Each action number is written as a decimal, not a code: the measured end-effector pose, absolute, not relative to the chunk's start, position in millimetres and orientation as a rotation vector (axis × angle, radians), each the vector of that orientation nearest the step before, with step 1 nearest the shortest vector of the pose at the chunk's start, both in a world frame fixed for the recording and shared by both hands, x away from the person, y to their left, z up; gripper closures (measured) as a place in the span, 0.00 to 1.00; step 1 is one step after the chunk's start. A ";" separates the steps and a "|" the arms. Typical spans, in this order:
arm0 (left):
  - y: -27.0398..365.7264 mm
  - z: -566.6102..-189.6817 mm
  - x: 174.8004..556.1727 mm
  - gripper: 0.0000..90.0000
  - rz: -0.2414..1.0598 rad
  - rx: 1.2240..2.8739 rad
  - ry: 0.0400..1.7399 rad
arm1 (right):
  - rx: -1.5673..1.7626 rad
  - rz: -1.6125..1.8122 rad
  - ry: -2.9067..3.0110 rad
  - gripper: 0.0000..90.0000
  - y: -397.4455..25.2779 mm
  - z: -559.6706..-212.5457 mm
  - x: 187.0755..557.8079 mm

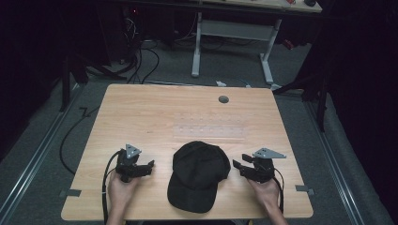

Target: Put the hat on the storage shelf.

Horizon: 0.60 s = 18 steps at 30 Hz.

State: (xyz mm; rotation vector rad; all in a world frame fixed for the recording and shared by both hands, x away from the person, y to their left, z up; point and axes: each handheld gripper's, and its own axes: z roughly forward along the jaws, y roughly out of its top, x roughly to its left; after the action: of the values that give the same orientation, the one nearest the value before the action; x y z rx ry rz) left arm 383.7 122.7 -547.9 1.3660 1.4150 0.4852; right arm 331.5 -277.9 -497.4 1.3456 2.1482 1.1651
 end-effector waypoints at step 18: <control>122.7 -547.9 383.7 0.20 0.486 1.367 1.415 | 1.372 1.135 2.238 0.55 -250.8 -510.6 348.5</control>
State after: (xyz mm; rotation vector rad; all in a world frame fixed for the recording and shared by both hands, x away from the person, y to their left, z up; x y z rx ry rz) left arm 383.7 122.7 -547.9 1.3666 1.4154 0.4855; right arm 348.5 -250.8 -510.6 1.3724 2.2378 1.1350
